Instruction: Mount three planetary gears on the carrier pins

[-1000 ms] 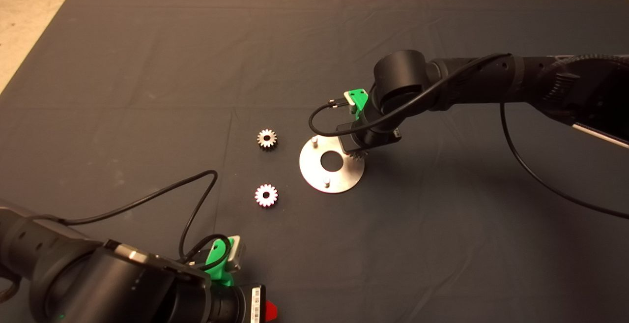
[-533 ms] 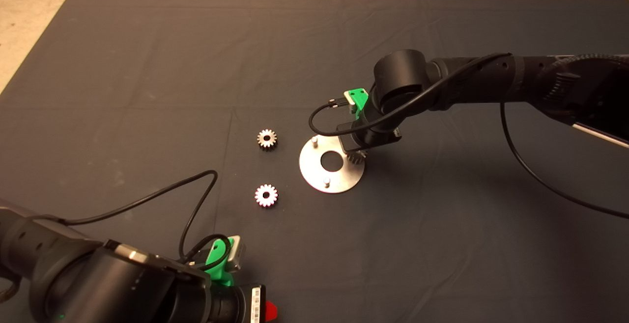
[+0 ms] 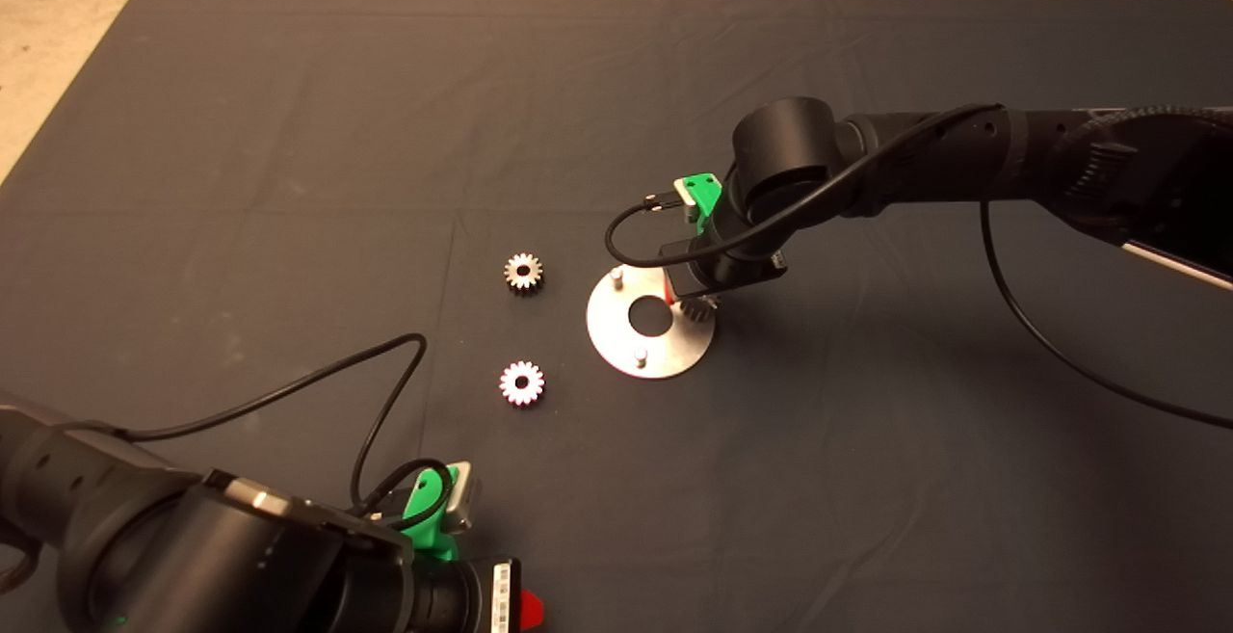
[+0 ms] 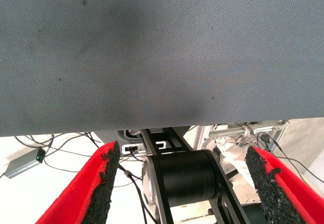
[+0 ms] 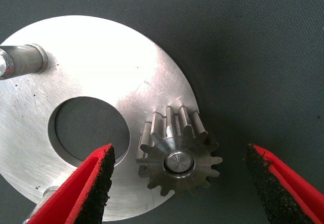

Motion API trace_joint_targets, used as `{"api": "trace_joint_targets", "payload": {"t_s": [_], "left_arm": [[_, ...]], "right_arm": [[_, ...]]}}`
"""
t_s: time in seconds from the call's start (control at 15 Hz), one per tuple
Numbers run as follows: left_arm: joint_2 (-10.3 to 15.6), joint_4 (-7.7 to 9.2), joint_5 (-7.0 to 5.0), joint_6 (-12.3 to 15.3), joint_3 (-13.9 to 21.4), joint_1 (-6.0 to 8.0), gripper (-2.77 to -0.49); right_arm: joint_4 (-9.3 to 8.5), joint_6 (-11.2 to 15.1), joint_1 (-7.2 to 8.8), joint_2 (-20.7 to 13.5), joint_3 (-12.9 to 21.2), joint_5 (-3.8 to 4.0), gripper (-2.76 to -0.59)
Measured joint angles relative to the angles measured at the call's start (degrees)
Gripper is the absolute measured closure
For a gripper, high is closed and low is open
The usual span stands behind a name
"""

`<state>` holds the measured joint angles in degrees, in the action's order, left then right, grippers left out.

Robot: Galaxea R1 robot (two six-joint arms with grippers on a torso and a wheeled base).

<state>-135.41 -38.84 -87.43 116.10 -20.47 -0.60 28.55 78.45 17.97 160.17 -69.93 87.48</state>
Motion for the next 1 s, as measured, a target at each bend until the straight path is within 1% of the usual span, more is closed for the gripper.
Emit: {"api": "trace_joint_targets", "payload": {"t_s": [0.07,0.13,0.2,0.33,0.4,0.6,0.67,0.73,0.8,0.87,0.93,1.0], "left_arm": [[0.0,0.00,0.00,0.0,0.0,0.00,-1.75],[0.0,0.00,-0.02,0.0,0.0,0.00,-1.75],[0.0,0.00,0.00,0.0,0.0,0.00,-1.75],[0.0,0.00,0.03,0.0,0.0,0.00,-1.75],[0.0,0.00,-0.02,0.0,0.0,0.00,-1.75],[0.0,0.00,-0.02,0.0,0.0,0.00,-1.75],[0.0,0.00,0.03,0.0,0.0,0.00,-1.75],[0.0,0.00,-0.02,0.0,0.0,0.00,-1.75],[0.0,0.00,-0.02,0.0,0.0,0.00,-1.75],[0.0,0.01,-0.02,0.0,0.0,0.00,-1.75],[0.0,0.00,-0.02,0.0,0.0,0.02,-1.75],[0.0,0.00,0.00,0.0,0.0,0.02,-1.75]], "right_arm": [[0.00,0.0,0.00,0.0,0.2,0.00,-1.89],[0.00,0.0,0.02,0.0,0.5,0.00,-1.94],[0.00,0.0,0.16,0.0,0.7,-0.01,-2.04],[0.00,0.0,0.97,-0.5,1.9,-0.02,-2.07],[-0.02,0.0,1.43,-1.1,2.7,0.00,-2.18],[-0.30,0.0,3.93,-4.8,6.4,-0.16,-2.20],[-0.67,0.0,5.06,-7.4,8.0,-0.20,-2.20],[-1.16,0.0,5.88,-10.8,10.3,-0.18,-2.20],[-1.55,0.3,6.19,-14.3,13.1,0.08,-2.20],[-2.34,1.2,6.23,-18.0,17.3,0.28,-2.20],[-3.36,2.7,6.28,-21.3,22.1,0.55,-2.20],[-4.46,4.8,6.43,-24.3,27.4,0.61,-2.20]]}}
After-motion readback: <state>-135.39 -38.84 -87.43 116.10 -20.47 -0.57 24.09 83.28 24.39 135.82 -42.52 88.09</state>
